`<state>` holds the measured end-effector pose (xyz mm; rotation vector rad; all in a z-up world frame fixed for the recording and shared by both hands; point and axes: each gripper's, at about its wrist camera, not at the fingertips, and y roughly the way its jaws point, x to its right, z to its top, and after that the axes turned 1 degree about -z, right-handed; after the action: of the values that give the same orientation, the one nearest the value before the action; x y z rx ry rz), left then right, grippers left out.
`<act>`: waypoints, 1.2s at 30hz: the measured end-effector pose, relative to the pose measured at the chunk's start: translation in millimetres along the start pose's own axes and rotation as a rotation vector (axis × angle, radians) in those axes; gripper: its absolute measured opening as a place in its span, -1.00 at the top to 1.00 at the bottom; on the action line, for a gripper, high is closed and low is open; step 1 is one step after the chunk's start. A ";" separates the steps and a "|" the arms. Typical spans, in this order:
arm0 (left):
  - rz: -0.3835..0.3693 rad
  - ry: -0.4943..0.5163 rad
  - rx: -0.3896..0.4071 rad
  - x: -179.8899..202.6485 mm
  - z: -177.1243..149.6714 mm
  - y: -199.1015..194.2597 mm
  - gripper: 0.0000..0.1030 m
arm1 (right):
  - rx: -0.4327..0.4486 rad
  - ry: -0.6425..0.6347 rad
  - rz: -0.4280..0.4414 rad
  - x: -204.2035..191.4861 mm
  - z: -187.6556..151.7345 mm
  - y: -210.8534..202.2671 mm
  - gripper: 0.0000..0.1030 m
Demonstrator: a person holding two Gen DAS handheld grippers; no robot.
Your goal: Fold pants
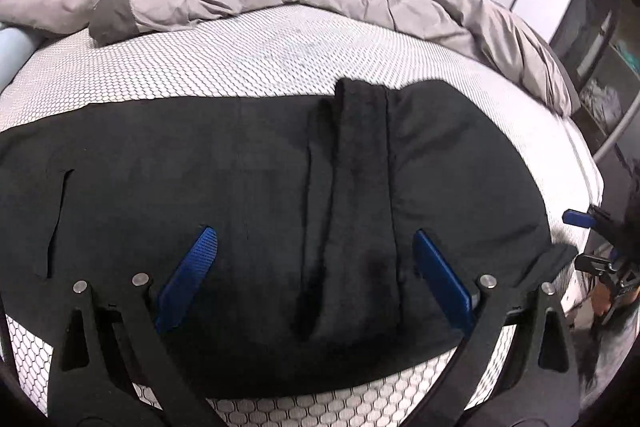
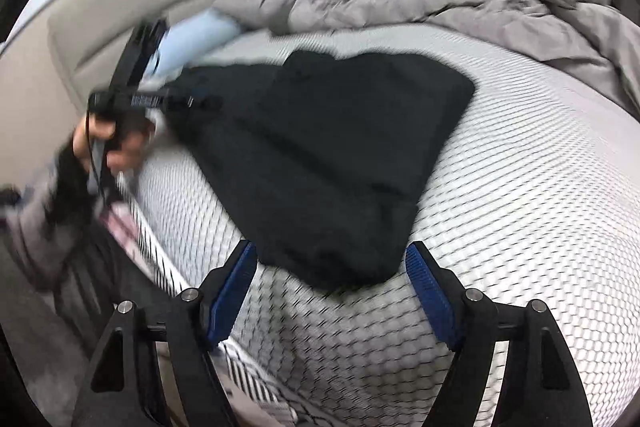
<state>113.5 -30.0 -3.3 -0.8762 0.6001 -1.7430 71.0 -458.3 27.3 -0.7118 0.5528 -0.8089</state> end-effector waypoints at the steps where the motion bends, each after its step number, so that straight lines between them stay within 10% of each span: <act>1: -0.004 -0.019 0.009 -2.8 2.4 -0.8 -0.90 | 0.027 0.017 -0.005 2.2 3.1 -3.0 -0.53; 12: -0.003 -0.096 0.018 -36.7 -4.9 -17.1 -0.90 | 0.049 -0.147 -0.094 -78.0 47.3 42.6 -0.53; 18: -0.009 -0.099 -0.003 -43.8 -15.3 -19.4 -0.90 | -0.016 0.034 -0.187 -37.9 16.4 42.4 -0.49; 23: -0.019 -0.078 -0.001 -29.8 -12.6 -18.7 -0.90 | -0.013 0.198 -0.081 -18.7 -45.6 1.4 -0.08; 36: -0.011 0.000 -0.024 2.4 -0.4 2.8 -0.90 | 0.067 0.281 -0.098 -3.9 -50.7 -30.2 0.28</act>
<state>114.3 -33.3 -5.0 -0.8980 0.6182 -1.7484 20.6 -487.8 18.1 -0.5697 0.7439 -1.0230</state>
